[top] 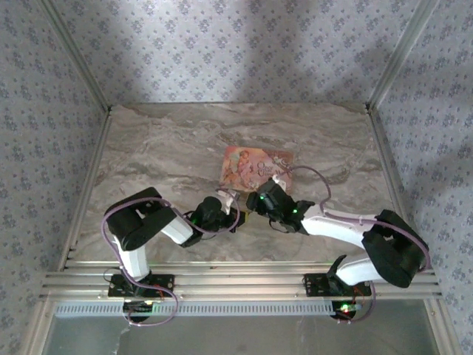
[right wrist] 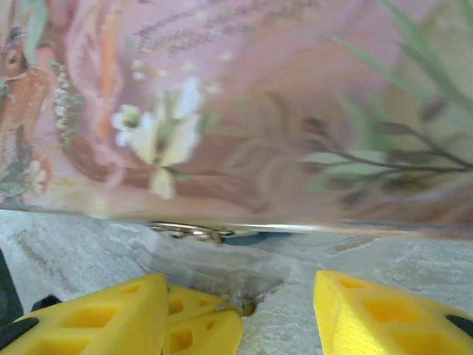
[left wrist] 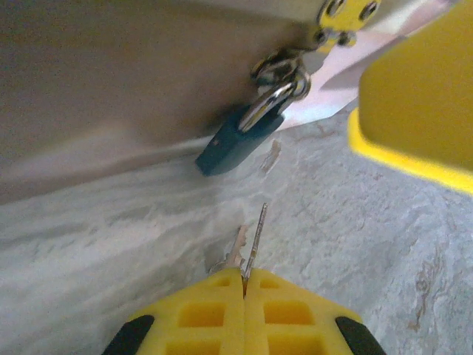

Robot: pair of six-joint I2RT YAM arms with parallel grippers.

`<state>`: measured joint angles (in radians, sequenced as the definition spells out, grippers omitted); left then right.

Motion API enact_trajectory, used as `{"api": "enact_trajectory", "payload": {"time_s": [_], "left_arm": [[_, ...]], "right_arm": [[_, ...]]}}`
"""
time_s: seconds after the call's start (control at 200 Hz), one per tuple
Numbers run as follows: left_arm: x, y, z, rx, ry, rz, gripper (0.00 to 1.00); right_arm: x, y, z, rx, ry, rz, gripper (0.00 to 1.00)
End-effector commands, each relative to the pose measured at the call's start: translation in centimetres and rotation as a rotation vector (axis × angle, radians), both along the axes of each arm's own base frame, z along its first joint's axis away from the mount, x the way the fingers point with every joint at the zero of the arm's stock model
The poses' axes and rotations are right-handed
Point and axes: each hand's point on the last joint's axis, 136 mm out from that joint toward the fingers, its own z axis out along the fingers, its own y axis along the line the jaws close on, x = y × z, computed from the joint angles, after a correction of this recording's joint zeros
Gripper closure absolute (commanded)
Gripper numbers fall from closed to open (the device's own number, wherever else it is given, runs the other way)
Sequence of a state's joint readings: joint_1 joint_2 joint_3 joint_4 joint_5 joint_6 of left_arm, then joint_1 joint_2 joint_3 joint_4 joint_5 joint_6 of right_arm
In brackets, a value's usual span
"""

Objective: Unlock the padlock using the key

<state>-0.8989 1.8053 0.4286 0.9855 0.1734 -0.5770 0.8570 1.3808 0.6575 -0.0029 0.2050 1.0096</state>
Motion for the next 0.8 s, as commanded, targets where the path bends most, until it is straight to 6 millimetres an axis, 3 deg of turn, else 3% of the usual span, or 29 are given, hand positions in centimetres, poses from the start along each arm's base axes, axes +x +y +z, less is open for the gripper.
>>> {"api": "enact_trajectory", "payload": {"time_s": [0.0, 0.26, 0.799], "left_arm": [[-1.2, 2.1, -1.6, 0.083, 0.032, 0.021, 1.00], [-2.2, 3.9, -1.8, 0.175, 0.011, -0.005, 1.00], [-2.1, 3.9, -1.7, 0.154, -0.010, -0.012, 1.00]], "right_arm": [[0.3, -1.5, 0.1, -0.237, -0.039, -0.050, 0.46], [1.0, -0.3, -1.7, -0.357, 0.015, -0.089, 0.47], [4.4, 0.2, -3.3, -0.424, -0.019, -0.100, 0.53]]}}
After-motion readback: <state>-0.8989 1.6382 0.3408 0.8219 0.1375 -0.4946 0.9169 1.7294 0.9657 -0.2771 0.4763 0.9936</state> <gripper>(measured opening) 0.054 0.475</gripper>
